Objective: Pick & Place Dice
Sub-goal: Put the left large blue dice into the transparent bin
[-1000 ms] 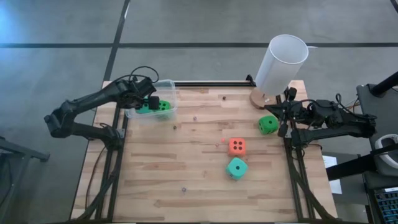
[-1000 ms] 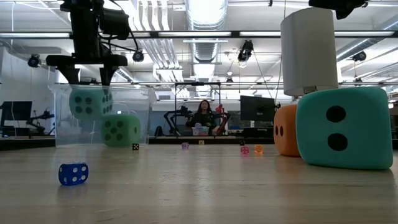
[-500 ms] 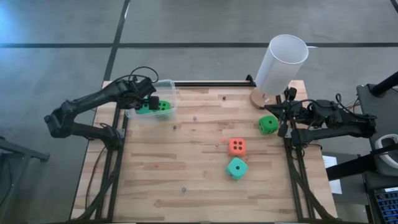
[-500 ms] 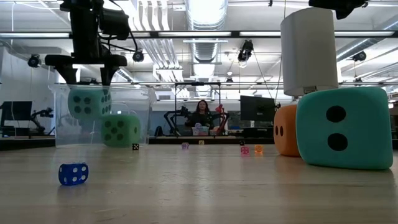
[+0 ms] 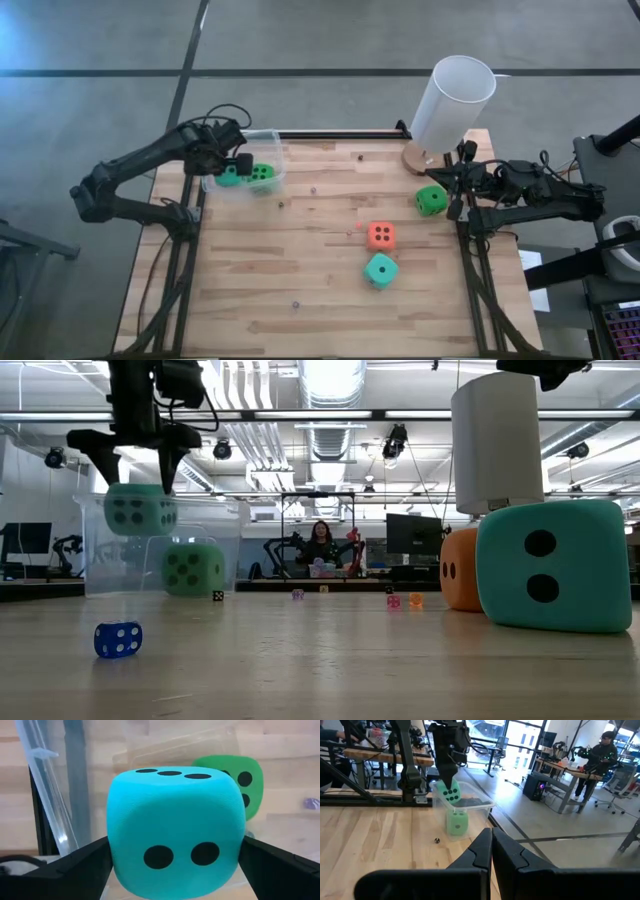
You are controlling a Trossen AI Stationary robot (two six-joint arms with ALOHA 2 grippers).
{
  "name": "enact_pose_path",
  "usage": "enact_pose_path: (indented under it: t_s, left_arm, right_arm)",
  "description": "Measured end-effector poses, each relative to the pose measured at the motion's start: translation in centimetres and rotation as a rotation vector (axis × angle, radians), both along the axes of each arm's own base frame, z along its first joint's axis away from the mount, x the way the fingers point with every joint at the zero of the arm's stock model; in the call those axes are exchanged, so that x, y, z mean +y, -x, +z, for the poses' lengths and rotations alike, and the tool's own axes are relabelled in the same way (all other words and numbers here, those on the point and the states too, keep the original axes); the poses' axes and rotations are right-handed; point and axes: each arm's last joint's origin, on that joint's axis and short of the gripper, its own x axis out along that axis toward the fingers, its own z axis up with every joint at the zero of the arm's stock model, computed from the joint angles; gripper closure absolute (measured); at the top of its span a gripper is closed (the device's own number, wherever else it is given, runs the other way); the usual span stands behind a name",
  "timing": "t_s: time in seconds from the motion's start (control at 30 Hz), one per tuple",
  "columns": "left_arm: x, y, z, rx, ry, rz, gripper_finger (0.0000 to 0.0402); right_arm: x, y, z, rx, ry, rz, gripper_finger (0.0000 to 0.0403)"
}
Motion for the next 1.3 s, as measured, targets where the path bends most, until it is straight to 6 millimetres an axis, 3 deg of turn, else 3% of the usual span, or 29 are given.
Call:
enact_pose_path:
  t_s: [1.3]
  left_arm:
    - [0.12,-0.29,0.10,-0.040,0.003,-0.005,0.0012]
  right_arm:
    - [0.00,0.01,0.00,0.001,0.002,0.000,0.0394]
